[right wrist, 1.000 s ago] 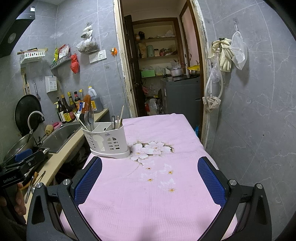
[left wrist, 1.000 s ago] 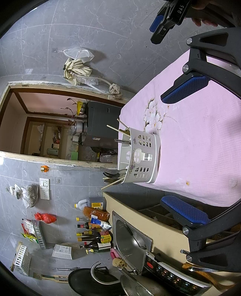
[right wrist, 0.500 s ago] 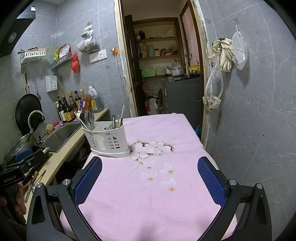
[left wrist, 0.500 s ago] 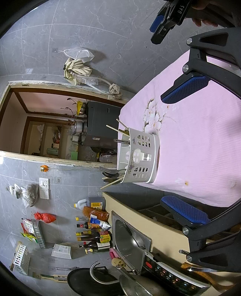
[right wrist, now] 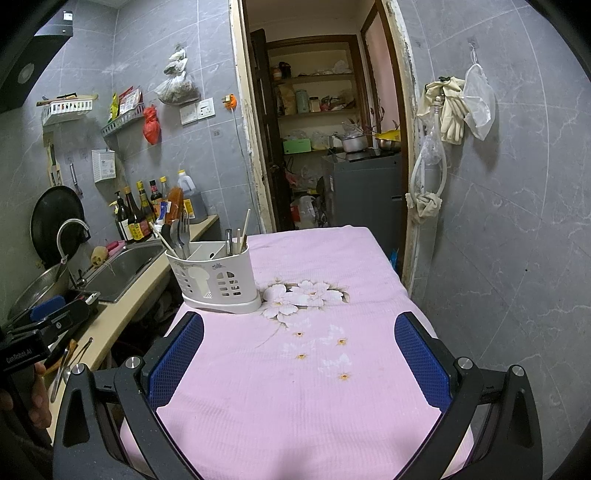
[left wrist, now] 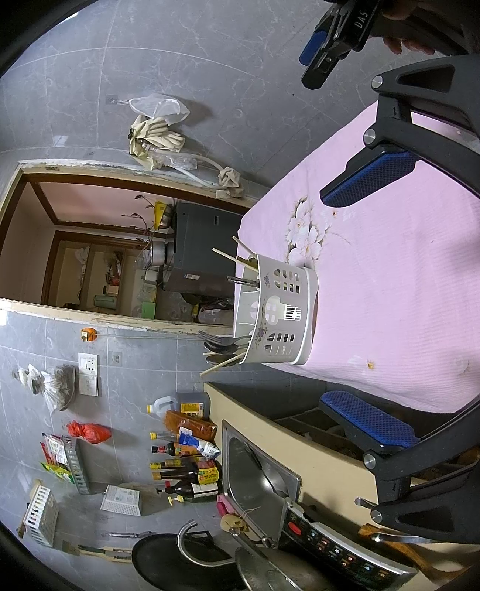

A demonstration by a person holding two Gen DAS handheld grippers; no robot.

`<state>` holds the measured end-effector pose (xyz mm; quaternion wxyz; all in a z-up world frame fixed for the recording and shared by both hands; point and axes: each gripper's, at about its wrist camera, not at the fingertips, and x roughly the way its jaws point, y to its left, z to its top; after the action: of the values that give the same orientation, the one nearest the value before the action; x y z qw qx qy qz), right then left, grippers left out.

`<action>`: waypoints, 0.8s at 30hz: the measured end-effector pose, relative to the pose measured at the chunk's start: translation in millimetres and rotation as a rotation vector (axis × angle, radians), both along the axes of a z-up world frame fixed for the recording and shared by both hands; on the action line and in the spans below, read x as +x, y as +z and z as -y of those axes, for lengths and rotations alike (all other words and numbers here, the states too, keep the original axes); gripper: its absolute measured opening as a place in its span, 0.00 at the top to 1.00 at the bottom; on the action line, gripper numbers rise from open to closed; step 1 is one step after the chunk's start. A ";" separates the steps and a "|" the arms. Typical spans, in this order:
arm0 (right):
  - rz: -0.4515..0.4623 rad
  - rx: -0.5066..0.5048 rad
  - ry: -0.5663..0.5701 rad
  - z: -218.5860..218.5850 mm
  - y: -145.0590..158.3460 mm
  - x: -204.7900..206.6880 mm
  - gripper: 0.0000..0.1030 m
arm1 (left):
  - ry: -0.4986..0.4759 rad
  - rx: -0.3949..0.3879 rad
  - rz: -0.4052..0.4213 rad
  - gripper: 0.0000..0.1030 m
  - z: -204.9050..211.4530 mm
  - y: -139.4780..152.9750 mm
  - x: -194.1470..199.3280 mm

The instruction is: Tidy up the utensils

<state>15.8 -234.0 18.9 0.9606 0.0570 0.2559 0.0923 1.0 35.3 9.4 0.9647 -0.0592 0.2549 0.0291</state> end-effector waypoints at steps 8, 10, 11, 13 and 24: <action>-0.001 -0.001 0.000 -0.3 -0.3 0.4 0.01 | -0.002 0.001 0.000 0.02 -0.7 0.0 0.0; -0.001 -0.001 0.000 0.1 -0.4 0.7 0.01 | -0.003 -0.001 -0.001 0.02 -0.5 -0.3 0.1; -0.001 -0.001 0.000 0.2 -0.2 0.6 0.01 | -0.001 0.001 0.000 0.02 -0.4 -0.2 0.2; -0.001 -0.002 0.001 0.4 -0.2 0.8 0.01 | -0.002 -0.001 0.000 0.02 -0.2 -0.2 0.0; -0.002 -0.002 0.000 -0.2 0.2 0.6 0.01 | 0.018 -0.006 -0.011 0.02 10.7 -2.3 -2.0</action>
<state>16.4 -233.7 19.1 0.9604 0.0561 0.2569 0.0920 -1.0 24.6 7.0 0.9628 -0.0642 0.2598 0.0372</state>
